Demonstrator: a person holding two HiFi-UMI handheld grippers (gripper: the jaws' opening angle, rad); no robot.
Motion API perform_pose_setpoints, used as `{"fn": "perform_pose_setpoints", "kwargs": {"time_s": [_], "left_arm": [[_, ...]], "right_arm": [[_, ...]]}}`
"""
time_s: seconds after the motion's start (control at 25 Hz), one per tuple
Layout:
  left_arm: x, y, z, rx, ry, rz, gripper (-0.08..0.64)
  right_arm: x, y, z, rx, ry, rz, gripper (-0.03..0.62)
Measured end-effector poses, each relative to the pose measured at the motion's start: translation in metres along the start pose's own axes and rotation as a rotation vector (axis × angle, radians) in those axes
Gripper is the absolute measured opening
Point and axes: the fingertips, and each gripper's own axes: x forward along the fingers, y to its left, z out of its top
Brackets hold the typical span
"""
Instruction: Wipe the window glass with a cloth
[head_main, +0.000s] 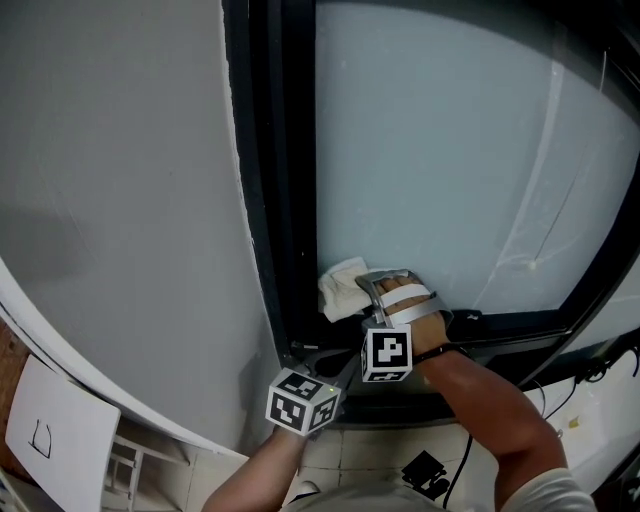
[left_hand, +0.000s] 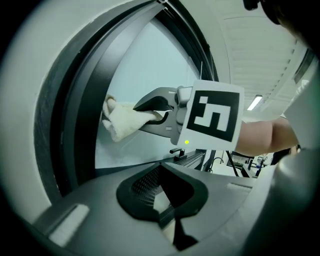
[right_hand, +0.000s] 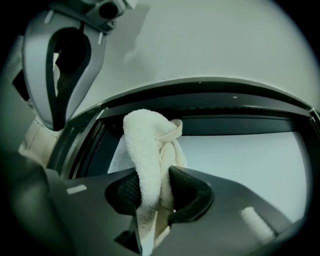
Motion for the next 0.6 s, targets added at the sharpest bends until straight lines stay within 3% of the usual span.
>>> {"fn": "perform_pose_setpoints", "kwargs": {"time_s": [0.24, 0.6], "left_arm": [[0.011, -0.028, 0.025, 0.002, -0.023, -0.072, 0.017], [0.044, -0.08, 0.083, 0.075, -0.062, -0.161, 0.016]], "right_arm": [[-0.051, -0.031, -0.024, 0.028, -0.026, -0.053, 0.115], [-0.105, -0.166, -0.084, -0.024, 0.039, -0.351, 0.115]]}}
